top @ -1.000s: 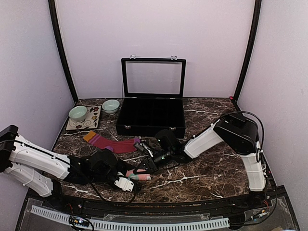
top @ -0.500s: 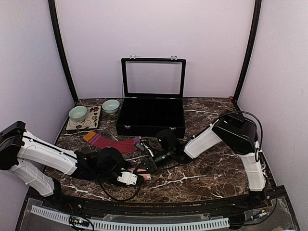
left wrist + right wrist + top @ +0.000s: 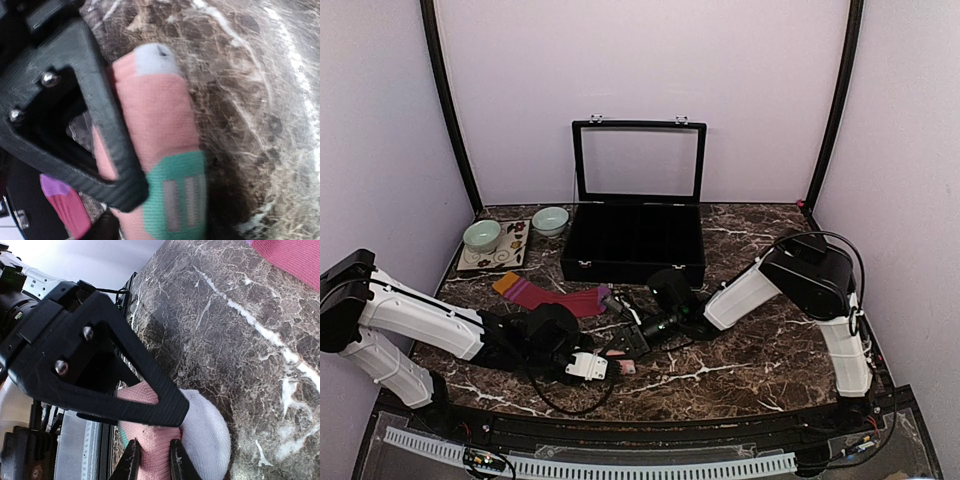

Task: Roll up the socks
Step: Pick up the sock from the center of the board.

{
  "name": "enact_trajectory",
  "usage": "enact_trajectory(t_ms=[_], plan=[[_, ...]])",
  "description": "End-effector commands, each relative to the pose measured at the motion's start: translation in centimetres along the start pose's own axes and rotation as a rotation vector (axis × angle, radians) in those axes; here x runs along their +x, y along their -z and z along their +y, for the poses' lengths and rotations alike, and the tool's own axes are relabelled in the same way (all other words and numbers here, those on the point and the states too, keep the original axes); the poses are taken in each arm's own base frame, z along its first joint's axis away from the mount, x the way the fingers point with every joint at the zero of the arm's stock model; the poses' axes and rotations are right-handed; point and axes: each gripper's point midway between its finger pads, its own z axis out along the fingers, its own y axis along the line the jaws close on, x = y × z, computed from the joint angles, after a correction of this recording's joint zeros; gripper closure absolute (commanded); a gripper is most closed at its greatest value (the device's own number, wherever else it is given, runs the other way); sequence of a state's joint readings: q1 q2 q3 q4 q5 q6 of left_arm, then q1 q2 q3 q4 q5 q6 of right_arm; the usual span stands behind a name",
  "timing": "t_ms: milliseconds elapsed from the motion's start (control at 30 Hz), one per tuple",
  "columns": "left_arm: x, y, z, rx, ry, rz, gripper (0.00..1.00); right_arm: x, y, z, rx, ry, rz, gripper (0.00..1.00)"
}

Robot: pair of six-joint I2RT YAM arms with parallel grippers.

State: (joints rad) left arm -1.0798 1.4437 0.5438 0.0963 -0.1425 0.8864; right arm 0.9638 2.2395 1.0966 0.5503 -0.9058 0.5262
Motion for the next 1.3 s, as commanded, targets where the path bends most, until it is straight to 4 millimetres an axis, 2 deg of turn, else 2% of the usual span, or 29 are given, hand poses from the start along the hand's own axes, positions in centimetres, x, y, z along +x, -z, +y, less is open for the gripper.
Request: enact_trajectory(t_ms=[0,200,267,367,467,633,767,833,900,967,1000,1033,1067,1133,1167,1267], plan=[[-0.4,-0.1,1.7,-0.055,0.006,0.002,0.33,19.0,2.2,-9.5,0.362,-0.577,0.391,0.90],[-0.3,1.1,3.5,-0.132,-0.025,-0.007,0.31,19.4,2.2,-9.7,0.364,-0.596,0.398,0.90],[-0.3,1.1,3.0,-0.114,-0.033,-0.018,0.37,19.3,2.2,-9.7,0.360,-0.600,0.395,0.90],[-0.4,0.9,2.7,-0.097,-0.019,-0.022,0.55,19.3,2.1,-9.7,0.354,-0.606,0.392,0.90],[-0.8,0.6,3.1,-0.090,0.002,-0.021,0.60,19.2,2.0,-9.8,0.350,-0.613,0.380,0.90],[-1.7,0.1,3.8,-0.082,0.019,-0.031,0.58,18.5,1.7,-9.9,0.336,-0.616,0.344,0.89],[-1.7,-0.3,3.9,-0.086,-0.017,-0.018,0.45,18.3,1.6,-10.1,0.338,-0.622,0.338,0.89],[-1.7,-0.3,4.1,-0.099,-0.029,-0.017,0.44,18.3,1.5,-10.1,0.334,-0.629,0.337,0.89],[-2.0,-0.3,4.5,-0.098,-0.027,-0.021,0.60,18.3,1.4,-10.1,0.329,-0.635,0.335,0.89],[-2.4,-0.4,4.3,-0.083,-0.031,-0.024,0.83,18.0,1.4,-10.0,0.326,-0.631,0.328,0.89],[-2.6,-0.5,4.3,-0.079,-0.035,-0.024,0.92,17.9,1.4,-10.0,0.327,-0.632,0.324,0.89],[-2.7,-0.7,4.3,-0.075,-0.036,-0.024,0.98,17.8,1.4,-10.0,0.332,-0.629,0.321,0.89],[-2.8,-0.7,4.3,-0.070,-0.033,-0.027,0.99,17.7,1.4,-10.0,0.336,-0.626,0.321,0.88],[-3.1,-0.8,4.4,-0.060,-0.028,-0.029,0.99,17.7,1.5,-10.2,0.349,-0.625,0.317,0.87],[-3.2,-0.8,4.4,-0.056,-0.025,-0.028,0.95,17.6,1.6,-10.3,0.351,-0.625,0.313,0.87],[-3.2,-1.0,4.3,-0.043,-0.027,-0.020,0.66,17.7,1.5,-10.4,0.350,-0.632,0.304,0.87]])
